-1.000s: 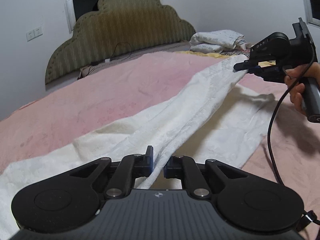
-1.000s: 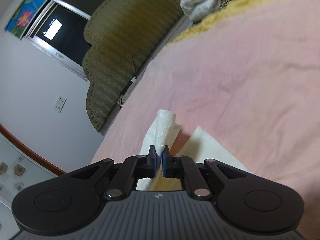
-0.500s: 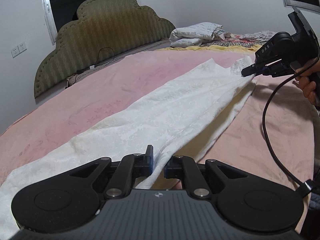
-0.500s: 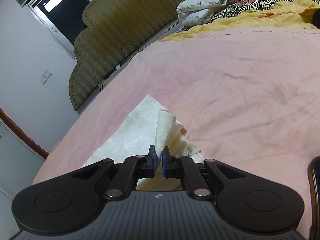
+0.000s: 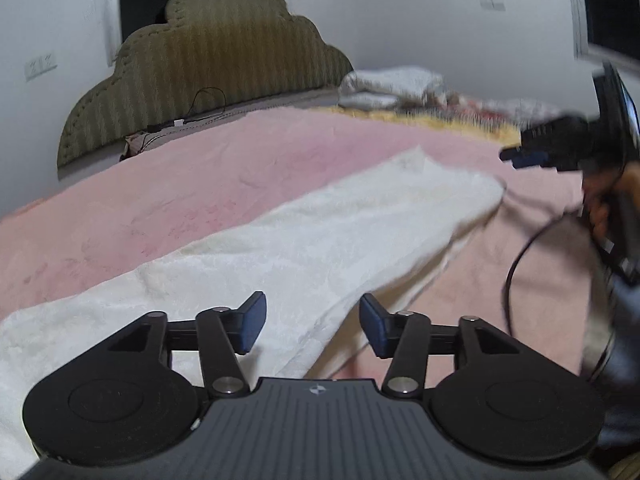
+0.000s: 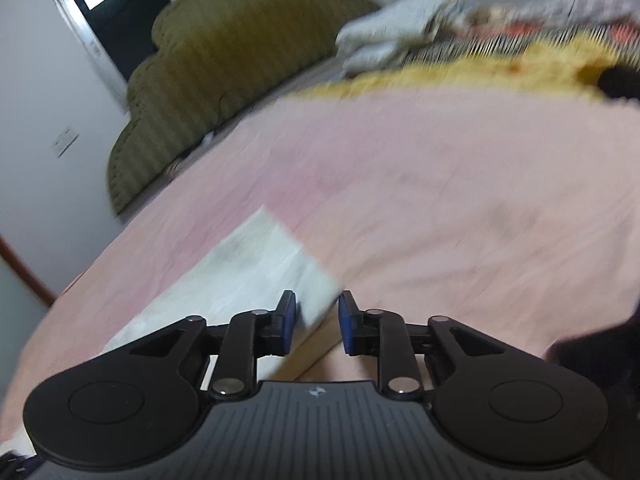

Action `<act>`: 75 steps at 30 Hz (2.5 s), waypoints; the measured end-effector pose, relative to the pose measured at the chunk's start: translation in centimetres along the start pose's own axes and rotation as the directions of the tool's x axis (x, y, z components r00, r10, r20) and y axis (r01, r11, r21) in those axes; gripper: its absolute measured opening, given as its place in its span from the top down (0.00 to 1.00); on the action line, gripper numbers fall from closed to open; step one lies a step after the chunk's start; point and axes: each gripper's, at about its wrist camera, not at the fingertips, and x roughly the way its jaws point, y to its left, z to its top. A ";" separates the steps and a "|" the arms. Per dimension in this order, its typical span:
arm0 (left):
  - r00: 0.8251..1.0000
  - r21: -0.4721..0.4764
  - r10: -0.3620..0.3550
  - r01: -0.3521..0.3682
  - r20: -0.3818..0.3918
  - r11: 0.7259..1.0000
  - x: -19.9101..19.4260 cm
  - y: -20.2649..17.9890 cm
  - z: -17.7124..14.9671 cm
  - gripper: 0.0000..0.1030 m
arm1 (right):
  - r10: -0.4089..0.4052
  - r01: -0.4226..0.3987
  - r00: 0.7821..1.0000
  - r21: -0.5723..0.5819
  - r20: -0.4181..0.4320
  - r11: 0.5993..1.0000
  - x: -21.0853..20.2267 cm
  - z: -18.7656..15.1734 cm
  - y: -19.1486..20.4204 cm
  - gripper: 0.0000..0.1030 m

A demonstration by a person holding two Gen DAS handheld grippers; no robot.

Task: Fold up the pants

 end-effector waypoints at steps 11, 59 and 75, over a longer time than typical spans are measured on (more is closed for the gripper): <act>0.984 -0.247 0.156 -0.172 -0.082 0.954 1.5 5.9 0.5 0.32 | 0.147 -0.246 0.962 -0.495 -0.231 0.833 7.9 -0.4 13.1 0.72; 0.971 -0.134 0.216 -0.229 -0.106 0.964 3.6 3.4 -1.7 0.07 | 0.386 -0.289 0.874 0.324 -0.294 0.901 1.6 -4.4 0.2 0.37; 0.970 -0.132 0.218 -0.232 -0.112 0.964 3.9 3.3 -1.6 0.05 | 0.312 -0.282 0.948 0.289 -0.063 0.915 6.2 -3.7 1.0 0.39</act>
